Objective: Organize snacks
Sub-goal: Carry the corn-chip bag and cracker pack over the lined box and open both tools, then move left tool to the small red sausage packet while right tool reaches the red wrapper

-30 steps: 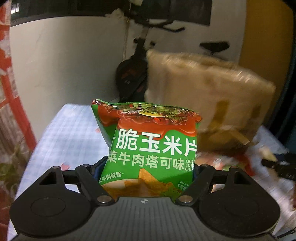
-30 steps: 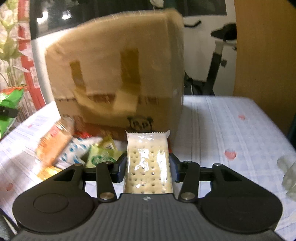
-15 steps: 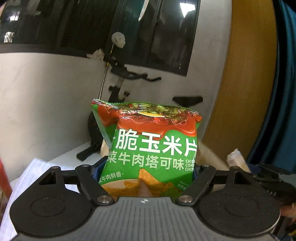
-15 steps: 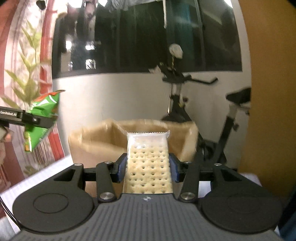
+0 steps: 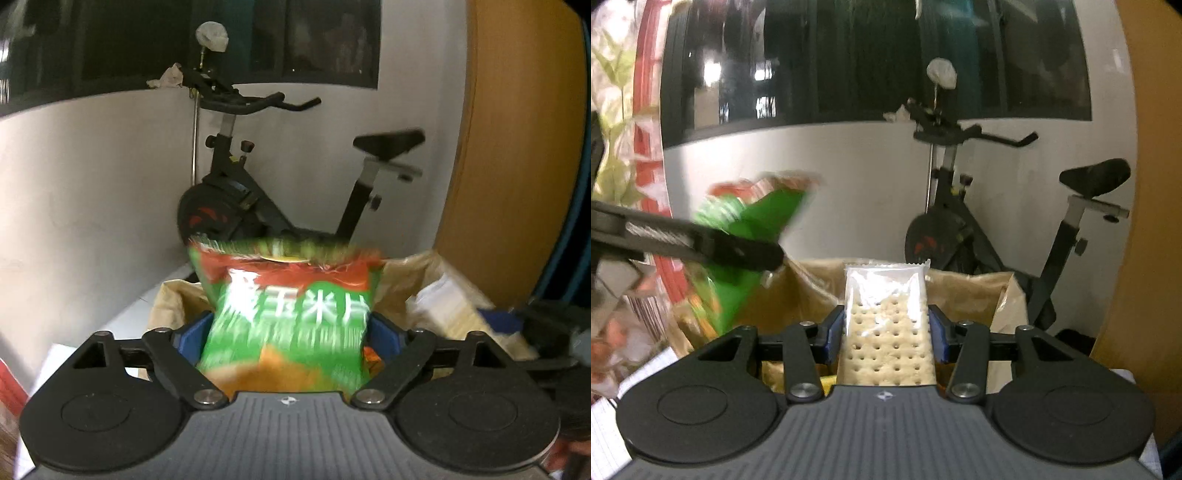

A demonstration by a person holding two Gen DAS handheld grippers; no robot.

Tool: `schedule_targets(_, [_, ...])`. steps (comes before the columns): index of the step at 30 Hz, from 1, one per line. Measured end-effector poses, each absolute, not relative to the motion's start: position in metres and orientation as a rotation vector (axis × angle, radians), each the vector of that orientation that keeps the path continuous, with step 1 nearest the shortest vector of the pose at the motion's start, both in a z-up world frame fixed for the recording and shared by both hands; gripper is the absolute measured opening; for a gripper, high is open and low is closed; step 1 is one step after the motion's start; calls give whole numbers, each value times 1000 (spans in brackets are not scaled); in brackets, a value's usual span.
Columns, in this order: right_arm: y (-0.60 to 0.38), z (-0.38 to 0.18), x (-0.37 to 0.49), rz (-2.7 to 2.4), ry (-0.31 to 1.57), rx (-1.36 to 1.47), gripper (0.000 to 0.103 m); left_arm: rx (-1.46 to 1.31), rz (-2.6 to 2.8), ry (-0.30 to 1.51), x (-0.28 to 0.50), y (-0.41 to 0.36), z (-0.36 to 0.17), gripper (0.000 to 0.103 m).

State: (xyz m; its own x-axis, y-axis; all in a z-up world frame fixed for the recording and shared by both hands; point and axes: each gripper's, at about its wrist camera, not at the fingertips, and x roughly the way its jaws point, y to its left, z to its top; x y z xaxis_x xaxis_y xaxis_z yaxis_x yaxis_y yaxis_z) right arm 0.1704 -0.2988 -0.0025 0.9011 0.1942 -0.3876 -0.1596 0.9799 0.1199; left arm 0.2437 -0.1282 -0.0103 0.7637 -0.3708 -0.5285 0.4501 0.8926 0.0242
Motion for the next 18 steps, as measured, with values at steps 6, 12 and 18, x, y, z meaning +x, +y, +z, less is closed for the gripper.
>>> schedule_targets(6, [-302, -6, 161, 182, 404, 98, 66, 134, -435, 543, 241, -123, -10, 95])
schedule_targets(12, [-306, 2, 134, 212, 357, 118, 66, 58, -452, 502, 230, -88, 5, 95])
schedule_targets(18, [-315, -2, 83, 277, 292, 113, 66, 43, -398, 451, 187, -46, 7, 95])
